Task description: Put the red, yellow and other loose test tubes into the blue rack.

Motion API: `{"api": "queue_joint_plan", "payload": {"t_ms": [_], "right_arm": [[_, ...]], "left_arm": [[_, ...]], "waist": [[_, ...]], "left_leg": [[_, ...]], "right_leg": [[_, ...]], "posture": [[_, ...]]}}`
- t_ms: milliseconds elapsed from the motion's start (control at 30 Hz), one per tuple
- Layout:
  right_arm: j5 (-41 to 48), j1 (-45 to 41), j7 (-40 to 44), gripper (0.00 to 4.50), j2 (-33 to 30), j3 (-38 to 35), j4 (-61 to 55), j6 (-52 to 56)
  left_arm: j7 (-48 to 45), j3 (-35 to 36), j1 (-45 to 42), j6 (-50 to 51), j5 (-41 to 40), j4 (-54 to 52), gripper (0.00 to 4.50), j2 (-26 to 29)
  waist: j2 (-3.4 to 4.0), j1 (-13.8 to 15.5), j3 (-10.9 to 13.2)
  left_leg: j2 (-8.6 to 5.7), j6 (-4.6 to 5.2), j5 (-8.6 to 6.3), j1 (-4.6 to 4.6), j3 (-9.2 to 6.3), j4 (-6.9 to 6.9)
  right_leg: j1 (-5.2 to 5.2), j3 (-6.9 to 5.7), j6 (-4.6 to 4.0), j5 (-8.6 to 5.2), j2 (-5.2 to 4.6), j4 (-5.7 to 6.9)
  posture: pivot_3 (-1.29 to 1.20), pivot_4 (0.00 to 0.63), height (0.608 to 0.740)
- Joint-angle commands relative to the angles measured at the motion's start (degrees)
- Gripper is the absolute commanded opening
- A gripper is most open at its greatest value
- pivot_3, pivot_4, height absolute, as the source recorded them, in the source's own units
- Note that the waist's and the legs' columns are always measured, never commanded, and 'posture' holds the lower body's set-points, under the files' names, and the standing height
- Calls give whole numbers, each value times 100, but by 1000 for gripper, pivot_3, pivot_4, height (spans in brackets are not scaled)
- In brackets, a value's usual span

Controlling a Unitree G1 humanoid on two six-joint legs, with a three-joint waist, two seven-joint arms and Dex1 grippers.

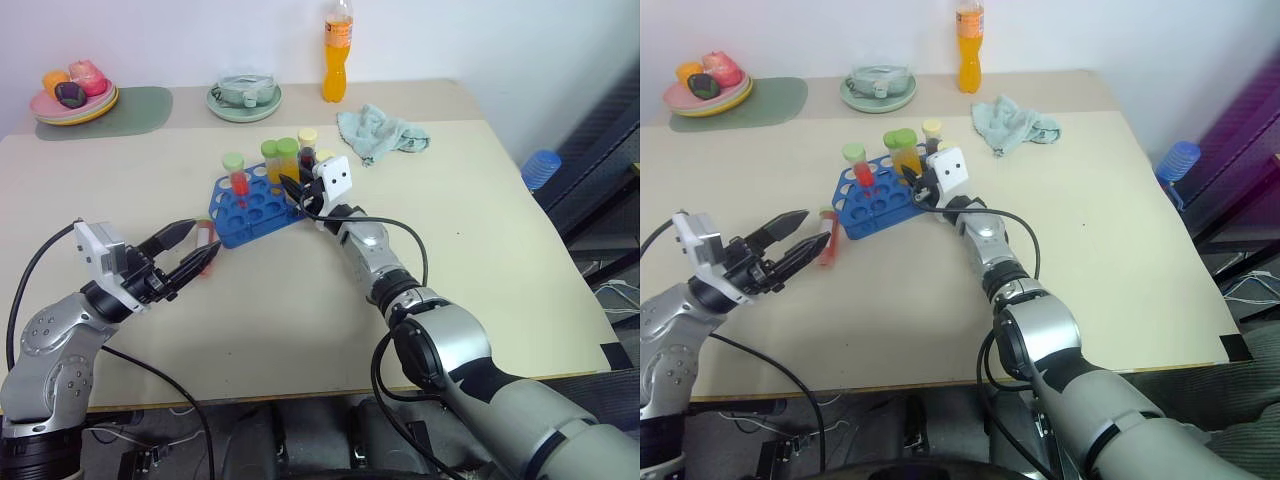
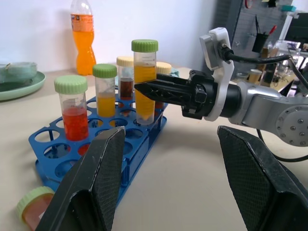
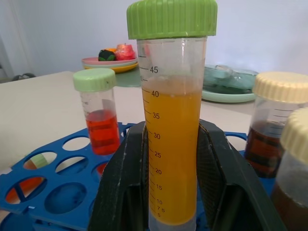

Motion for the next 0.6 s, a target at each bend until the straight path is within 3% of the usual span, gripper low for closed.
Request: {"api": "queue_joint_plan", "payload": {"t_ms": [33, 600], "right_arm": [[-18, -112, -29, 764, 44, -93, 102, 41], [38, -143, 170, 764, 350, -293, 122, -45]], "left_arm": [[34, 234, 85, -105, -53, -262, 3135, 53], [35, 468, 357, -126, -141, -419, 3135, 52]], "waist": [[0, -5, 0], [1, -1, 0]], "left_leg": [[0, 0, 0, 0, 0, 0], [0, -1, 0, 0, -2, -1]], "right_leg": [[0, 0, 0, 0, 0, 0], [0, 0, 0, 0, 0, 0]], "posture": [[0, 150, 740], [0, 150, 740]]}}
